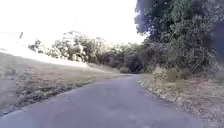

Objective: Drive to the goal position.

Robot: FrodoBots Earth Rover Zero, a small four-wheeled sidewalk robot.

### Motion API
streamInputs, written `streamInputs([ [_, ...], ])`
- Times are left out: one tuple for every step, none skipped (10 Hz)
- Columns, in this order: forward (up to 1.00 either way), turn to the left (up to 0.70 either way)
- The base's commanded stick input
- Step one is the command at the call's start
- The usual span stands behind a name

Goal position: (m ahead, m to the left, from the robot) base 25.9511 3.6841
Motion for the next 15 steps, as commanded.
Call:
streamInputs([
  [1.00, -0.40],
  [1.00, -0.24],
  [1.00, 0.00],
  [1.00, 0.00],
  [1.00, 0.00],
  [1.00, 0.00],
  [1.00, 0.00],
  [1.00, 0.00],
  [1.00, 0.00],
  [1.00, 0.00],
  [1.00, 0.00],
  [1.00, 0.00],
  [1.00, 0.00],
  [1.00, 0.00],
  [1.00, 0.00],
])
